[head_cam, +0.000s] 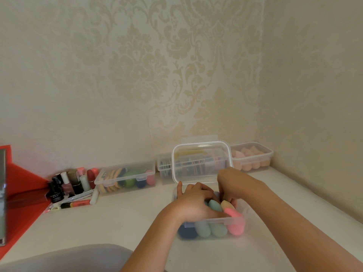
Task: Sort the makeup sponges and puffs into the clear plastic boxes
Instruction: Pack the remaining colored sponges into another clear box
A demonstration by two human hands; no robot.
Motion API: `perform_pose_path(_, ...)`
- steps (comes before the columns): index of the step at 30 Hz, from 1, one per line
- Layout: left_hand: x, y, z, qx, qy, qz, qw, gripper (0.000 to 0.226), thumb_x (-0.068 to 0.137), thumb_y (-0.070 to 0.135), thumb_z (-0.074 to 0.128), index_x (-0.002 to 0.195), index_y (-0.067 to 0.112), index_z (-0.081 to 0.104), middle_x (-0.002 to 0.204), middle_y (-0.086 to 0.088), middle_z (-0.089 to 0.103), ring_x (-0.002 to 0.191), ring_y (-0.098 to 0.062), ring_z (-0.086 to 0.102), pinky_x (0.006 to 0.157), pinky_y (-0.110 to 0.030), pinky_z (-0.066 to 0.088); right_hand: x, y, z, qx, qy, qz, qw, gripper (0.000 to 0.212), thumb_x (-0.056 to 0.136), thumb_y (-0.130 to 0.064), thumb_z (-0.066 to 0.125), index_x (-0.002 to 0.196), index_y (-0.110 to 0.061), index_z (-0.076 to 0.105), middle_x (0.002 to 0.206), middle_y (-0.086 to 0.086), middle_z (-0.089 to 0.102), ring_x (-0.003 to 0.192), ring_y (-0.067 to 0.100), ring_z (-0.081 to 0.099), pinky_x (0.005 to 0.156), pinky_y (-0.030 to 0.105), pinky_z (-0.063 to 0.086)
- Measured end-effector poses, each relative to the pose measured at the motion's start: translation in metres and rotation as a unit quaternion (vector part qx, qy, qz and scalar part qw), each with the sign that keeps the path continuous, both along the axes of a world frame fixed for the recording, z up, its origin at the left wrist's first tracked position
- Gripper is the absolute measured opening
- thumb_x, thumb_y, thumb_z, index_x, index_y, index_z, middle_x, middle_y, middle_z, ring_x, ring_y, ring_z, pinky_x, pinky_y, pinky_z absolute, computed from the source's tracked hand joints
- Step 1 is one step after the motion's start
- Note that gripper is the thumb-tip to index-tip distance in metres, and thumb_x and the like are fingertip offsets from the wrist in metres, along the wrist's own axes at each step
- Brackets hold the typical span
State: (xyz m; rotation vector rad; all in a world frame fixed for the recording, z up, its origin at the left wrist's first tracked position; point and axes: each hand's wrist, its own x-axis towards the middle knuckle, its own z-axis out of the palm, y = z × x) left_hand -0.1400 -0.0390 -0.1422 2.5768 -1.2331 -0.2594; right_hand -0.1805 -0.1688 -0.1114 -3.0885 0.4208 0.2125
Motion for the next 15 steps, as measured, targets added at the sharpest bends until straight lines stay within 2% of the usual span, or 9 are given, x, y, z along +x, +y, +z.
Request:
perform_pose_path(1, -0.001, 0.000, 0.000, -0.001, 0.001, 0.002, 1.000, 0.038, 0.081, 0.057, 0.060, 0.116, 0.042, 0.059, 0.133, 0.010, 0.041, 0.133, -0.014, 0.028, 0.110, -0.048, -0.017, -0.002, -0.001, -0.002, 0.011, -0.030, -0.005, 0.999, 0.010, 0.079, -0.009, 0.067, 0.078, 0.001, 0.069, 0.058, 0.009, 0.064, 0.050, 0.016, 0.044, 0.048, 0.021, 0.034)
perform_pose_path(2, -0.001, 0.000, 0.001, -0.001, 0.001, 0.003, 1.000, 0.036, 0.082, 0.056, 0.060, 0.115, 0.042, 0.060, 0.133, 0.010, 0.041, 0.133, -0.014, 0.028, 0.110, -0.048, -0.017, -0.005, 0.000, -0.004, 0.010, -0.056, -0.008, 0.998, 0.011, 0.081, -0.008, 0.064, 0.077, 0.001, 0.068, 0.062, 0.012, 0.061, 0.052, 0.017, 0.045, 0.048, 0.022, 0.033)
perform_pose_path(3, -0.002, 0.000, 0.001, -0.001, 0.002, 0.004, 1.000, 0.035, 0.082, 0.056, 0.060, 0.114, 0.042, 0.060, 0.132, 0.010, 0.041, 0.133, -0.014, 0.028, 0.110, -0.048, -0.017, -0.008, 0.002, -0.006, -0.005, -0.080, -0.010, 0.997, 0.016, 0.082, -0.008, 0.062, 0.068, -0.001, 0.062, 0.058, 0.010, 0.052, 0.051, 0.017, 0.042, 0.046, 0.022, 0.031)
perform_pose_path(5, -0.003, 0.000, 0.002, -0.004, 0.004, 0.009, 1.000, 0.033, 0.082, 0.055, 0.060, 0.113, 0.042, 0.061, 0.132, 0.010, 0.040, 0.132, -0.014, 0.028, 0.110, -0.049, -0.018, -0.010, 0.004, -0.008, -0.047, -0.105, -0.007, 0.993, 0.037, 0.085, -0.008, 0.058, 0.052, -0.009, 0.040, 0.053, 0.005, 0.033, 0.046, 0.015, 0.031, 0.042, 0.021, 0.024)
perform_pose_path(8, -0.003, 0.000, 0.002, -0.008, 0.012, 0.011, 1.000, 0.032, 0.082, 0.054, 0.062, 0.113, 0.045, 0.061, 0.131, 0.011, 0.041, 0.132, -0.014, 0.027, 0.111, -0.048, -0.019, -0.017, 0.007, -0.003, -0.092, -0.074, 0.044, 0.992, 0.042, 0.089, -0.011, 0.053, 0.052, -0.013, 0.032, 0.055, 0.003, 0.031, 0.047, 0.012, 0.026, 0.043, 0.021, 0.021)
perform_pose_path(11, -0.004, 0.001, 0.005, -0.002, 0.013, -0.001, 1.000, 0.033, 0.083, 0.051, 0.062, 0.115, 0.047, 0.059, 0.134, 0.010, 0.040, 0.133, -0.015, 0.027, 0.112, -0.049, -0.019, -0.020, 0.004, 0.003, -0.076, -0.011, 0.063, 0.995, 0.037, 0.095, -0.018, 0.046, 0.059, -0.010, 0.042, 0.058, 0.002, 0.034, 0.050, 0.012, 0.030, 0.045, 0.022, 0.024)
perform_pose_path(13, -0.004, 0.002, 0.006, 0.004, 0.011, -0.011, 1.000, 0.033, 0.083, 0.048, 0.063, 0.116, 0.047, 0.058, 0.135, 0.011, 0.040, 0.133, -0.015, 0.026, 0.111, -0.050, -0.019, -0.018, 0.002, 0.008, -0.057, 0.031, 0.063, 0.996, 0.023, 0.095, -0.017, 0.047, 0.081, -0.005, 0.062, 0.061, 0.001, 0.039, 0.054, 0.015, 0.038, 0.047, 0.023, 0.028)
perform_pose_path(15, -0.003, 0.002, 0.006, 0.004, 0.014, -0.017, 1.000, 0.033, 0.083, 0.047, 0.064, 0.116, 0.048, 0.058, 0.136, 0.011, 0.039, 0.133, -0.015, 0.025, 0.111, -0.050, -0.019, -0.015, 0.001, 0.011, -0.038, 0.056, 0.061, 0.996, 0.022, 0.093, -0.014, 0.049, 0.101, -0.002, 0.066, 0.062, 0.000, 0.042, 0.060, 0.020, 0.044, 0.048, 0.023, 0.030)
